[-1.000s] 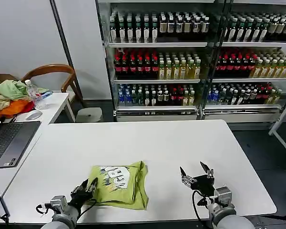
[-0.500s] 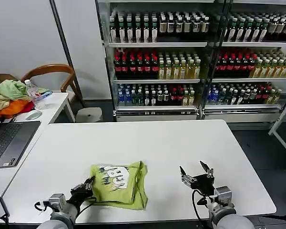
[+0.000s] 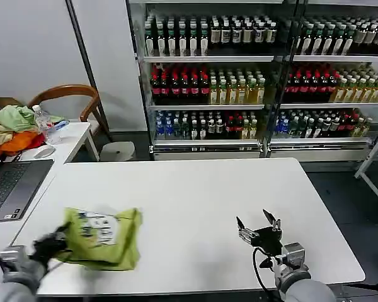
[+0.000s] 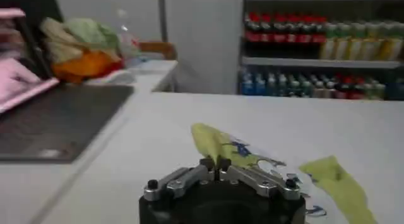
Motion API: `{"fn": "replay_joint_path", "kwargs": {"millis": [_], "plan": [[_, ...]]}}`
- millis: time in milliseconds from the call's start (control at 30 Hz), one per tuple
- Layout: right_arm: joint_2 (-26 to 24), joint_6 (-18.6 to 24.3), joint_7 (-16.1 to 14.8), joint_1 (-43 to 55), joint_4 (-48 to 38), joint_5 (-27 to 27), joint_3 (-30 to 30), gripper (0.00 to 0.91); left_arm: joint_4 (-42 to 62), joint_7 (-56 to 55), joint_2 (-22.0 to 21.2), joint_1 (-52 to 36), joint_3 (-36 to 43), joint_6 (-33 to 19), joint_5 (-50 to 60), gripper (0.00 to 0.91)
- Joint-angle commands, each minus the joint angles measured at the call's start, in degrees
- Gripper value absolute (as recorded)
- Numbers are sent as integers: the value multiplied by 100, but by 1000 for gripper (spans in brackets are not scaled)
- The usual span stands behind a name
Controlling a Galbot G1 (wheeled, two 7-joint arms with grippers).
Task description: Fold and organize the clothes.
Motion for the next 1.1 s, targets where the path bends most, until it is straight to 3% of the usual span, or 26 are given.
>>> {"fn": "replay_joint_path", "kwargs": {"millis": [33,167,200,267,367,467,800,1100], "plan": [[35,10,-3,27,-29,-6,-45,907,-663,-190,683,279,-1154,273,-498,40],[78,12,-5,-2,-29,-53,-68,907,-1857,-579,-3,79,888,241,-110,40],[73,6,-9,-33,-6,-60,-48,907,-1927,-629,-274,-43,1941,221,284,40],[79,4,-5,-75,20,-92,-17,907,-1801,-536,-640,-102,3088,75,1068,40],[127,-9,-6,-196,79,-222,23,907,-1529,-310,-1264,-317,4309,-134,1786,40],[172,-14,-8,-263,110,-334,22,907,-1203,-126,-1505,-703,4546,-196,1813,40],[223,-11,-13,-180,38,-356,-2,907,-838,-88,-1442,-1077,4491,-225,1752,40],[138,-9,-20,-99,28,-318,32,907,56,-425,-1811,-1668,4399,-516,1659,40]]}}
